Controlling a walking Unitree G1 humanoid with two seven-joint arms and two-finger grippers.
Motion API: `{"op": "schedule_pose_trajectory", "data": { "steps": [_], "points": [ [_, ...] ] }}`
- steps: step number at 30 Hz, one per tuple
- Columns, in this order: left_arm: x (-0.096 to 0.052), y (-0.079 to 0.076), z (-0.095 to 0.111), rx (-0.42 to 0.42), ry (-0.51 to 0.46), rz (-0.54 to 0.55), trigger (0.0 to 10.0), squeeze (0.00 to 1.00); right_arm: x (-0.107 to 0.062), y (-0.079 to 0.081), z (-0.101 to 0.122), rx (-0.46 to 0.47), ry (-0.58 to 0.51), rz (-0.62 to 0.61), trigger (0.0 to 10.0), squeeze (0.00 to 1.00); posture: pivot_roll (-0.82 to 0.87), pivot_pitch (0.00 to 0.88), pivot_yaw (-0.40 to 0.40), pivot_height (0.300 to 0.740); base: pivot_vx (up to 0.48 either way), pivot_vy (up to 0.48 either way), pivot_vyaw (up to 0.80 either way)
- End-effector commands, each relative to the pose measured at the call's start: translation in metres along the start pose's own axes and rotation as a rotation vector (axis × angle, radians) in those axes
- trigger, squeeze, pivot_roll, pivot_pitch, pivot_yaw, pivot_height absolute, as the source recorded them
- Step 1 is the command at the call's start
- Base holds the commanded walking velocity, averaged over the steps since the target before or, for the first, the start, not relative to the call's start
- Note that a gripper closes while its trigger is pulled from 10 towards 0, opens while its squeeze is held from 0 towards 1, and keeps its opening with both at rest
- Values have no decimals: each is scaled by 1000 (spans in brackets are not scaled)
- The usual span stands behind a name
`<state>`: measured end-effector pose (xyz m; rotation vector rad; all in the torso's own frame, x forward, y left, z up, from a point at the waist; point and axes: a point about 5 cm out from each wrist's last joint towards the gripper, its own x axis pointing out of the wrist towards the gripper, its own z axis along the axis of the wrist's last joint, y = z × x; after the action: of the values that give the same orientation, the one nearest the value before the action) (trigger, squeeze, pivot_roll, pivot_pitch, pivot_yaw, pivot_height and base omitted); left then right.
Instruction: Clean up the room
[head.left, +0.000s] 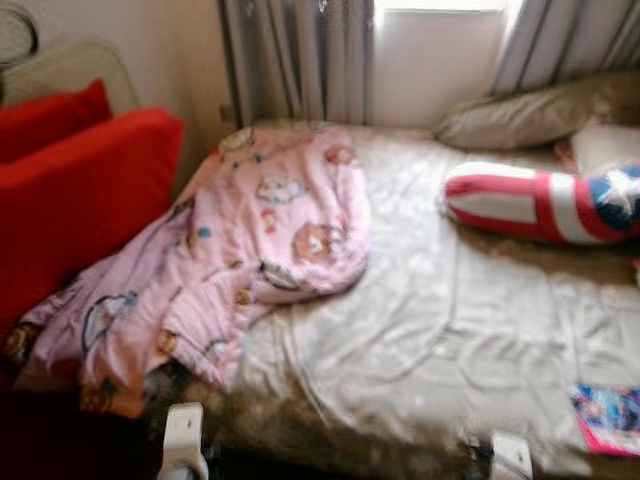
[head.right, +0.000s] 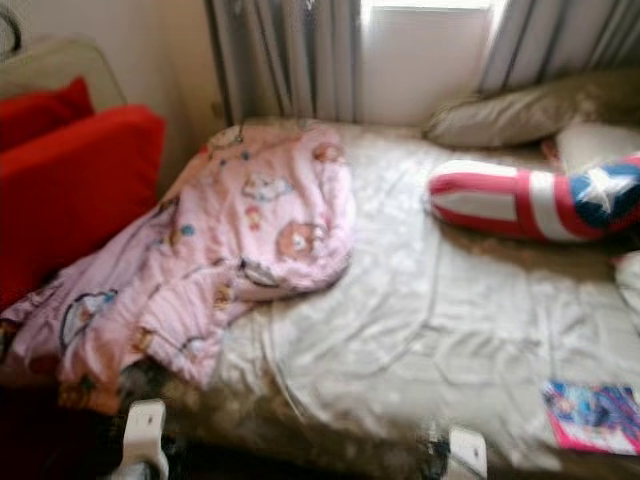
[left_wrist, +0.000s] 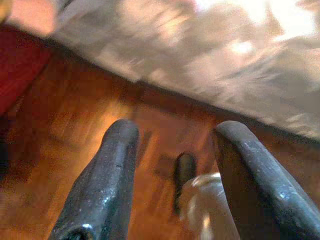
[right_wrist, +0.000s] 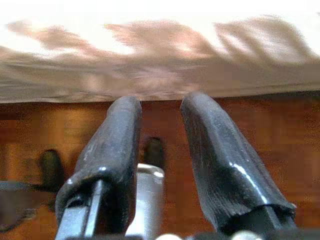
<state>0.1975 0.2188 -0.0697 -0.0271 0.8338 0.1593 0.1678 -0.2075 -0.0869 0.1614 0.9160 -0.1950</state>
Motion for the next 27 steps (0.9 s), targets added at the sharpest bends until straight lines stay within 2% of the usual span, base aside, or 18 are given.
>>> {"op": "schedule_pose_trajectory", "data": {
  "steps": [1,10,25,27],
  "points": [
    [1,-8,3,3,0,-9,10000,0,-1,-4,0,-4,-1,-14,10000,0,84,49,-23,740,0,469,0],
    [2,-15,3,-1,-6,-11,10000,0,0,-4,0,-10,0,-9,10000,0,86,55,-24,740,0,467,0],
    [1,-7,3,-9,-6,-3,10000,0,-1,-3,-1,-13,3,-5,10000,0,93,55,-25,740,0,452,0],
    [1,-6,2,-5,-8,-2,10000,0,-1,-3,-1,-19,3,-4,10000,0,93,57,-24,740,0,0,0]
  ]
}}
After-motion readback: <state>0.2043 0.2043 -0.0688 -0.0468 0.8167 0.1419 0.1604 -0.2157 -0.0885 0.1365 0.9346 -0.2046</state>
